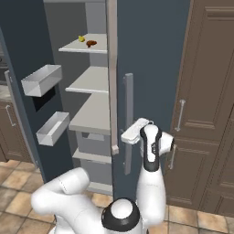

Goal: There's a chicken drumstick in the fridge that needs to be moved to the freezer for freezing. Pick up the chicken drumstick from the fridge, place it on any shelf in the freezer, and close the fridge and freezer doors when done.

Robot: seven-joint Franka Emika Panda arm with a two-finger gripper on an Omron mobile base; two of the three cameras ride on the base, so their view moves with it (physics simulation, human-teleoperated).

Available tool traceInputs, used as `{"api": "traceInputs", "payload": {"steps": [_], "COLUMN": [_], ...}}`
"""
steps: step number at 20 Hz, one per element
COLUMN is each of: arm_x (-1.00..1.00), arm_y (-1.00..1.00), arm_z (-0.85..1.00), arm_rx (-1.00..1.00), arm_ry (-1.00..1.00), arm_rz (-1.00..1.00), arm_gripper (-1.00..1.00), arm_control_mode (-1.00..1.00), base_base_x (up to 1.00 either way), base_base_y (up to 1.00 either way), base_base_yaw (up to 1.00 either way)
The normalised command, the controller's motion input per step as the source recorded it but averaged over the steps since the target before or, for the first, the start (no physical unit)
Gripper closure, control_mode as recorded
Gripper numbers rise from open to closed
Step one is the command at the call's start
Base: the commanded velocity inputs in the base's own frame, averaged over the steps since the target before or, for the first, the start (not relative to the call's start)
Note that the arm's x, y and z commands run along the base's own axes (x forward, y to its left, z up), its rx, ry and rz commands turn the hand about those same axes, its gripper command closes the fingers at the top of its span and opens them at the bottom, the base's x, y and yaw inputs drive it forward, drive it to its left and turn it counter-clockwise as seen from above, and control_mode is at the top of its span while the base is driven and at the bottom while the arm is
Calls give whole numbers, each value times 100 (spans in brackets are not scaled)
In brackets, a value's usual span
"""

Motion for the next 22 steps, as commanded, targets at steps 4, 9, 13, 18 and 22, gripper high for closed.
{"api": "traceInputs", "payload": {"steps": [4,9,13,18,22], "arm_x": [30,48,48,47,56], "arm_y": [93,100,91,63,43], "arm_z": [0,0,0,0,0], "arm_rx": [0,0,0,0,-2], "arm_ry": [24,21,12,7,5], "arm_rz": [0,0,0,0,0], "arm_gripper": [-100,-100,-100,-100,-100], "arm_control_mode": [-100,-100,-100,-100,-100], "base_base_x": [0,0,0,0,0], "base_base_y": [0,0,0,0,0], "base_base_yaw": [0,0,0,0,0]}}
